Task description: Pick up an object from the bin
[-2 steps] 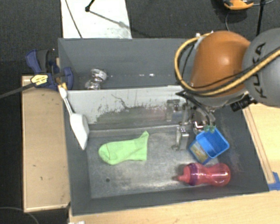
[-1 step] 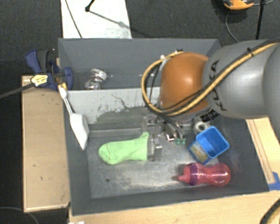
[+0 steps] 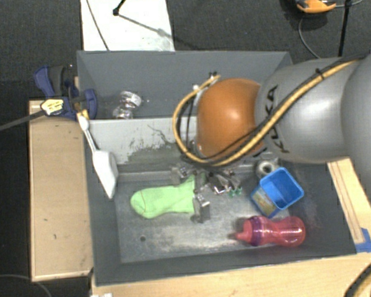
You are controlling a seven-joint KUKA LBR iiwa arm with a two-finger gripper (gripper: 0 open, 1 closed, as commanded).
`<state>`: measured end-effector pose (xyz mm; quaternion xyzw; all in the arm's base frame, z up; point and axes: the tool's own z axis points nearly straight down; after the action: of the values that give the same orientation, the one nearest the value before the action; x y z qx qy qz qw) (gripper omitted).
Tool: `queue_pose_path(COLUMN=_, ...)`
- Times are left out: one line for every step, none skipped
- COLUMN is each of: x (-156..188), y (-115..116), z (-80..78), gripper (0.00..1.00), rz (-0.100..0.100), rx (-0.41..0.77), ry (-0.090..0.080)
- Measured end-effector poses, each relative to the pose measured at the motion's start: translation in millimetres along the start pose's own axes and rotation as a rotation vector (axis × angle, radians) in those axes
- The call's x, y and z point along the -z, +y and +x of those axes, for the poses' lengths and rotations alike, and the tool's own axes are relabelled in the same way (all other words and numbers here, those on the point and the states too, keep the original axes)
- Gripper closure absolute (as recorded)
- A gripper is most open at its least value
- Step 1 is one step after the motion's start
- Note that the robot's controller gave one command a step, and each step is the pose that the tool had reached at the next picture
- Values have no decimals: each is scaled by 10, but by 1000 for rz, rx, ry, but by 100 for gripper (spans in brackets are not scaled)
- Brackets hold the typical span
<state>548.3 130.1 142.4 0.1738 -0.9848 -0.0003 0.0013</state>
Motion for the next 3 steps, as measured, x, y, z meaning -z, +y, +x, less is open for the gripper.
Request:
queue_pose_path(x=0, y=40, z=-110, gripper=0, rz=0, rx=-118, ry=-7)
queue_pose_path(x=-458, y=74, z=-177, gripper=0, rz=1, rx=-186, ry=-6)
queue_pose_path(x=-718, y=152, z=-243, gripper=100, rz=0, rx=-171, ry=-1)
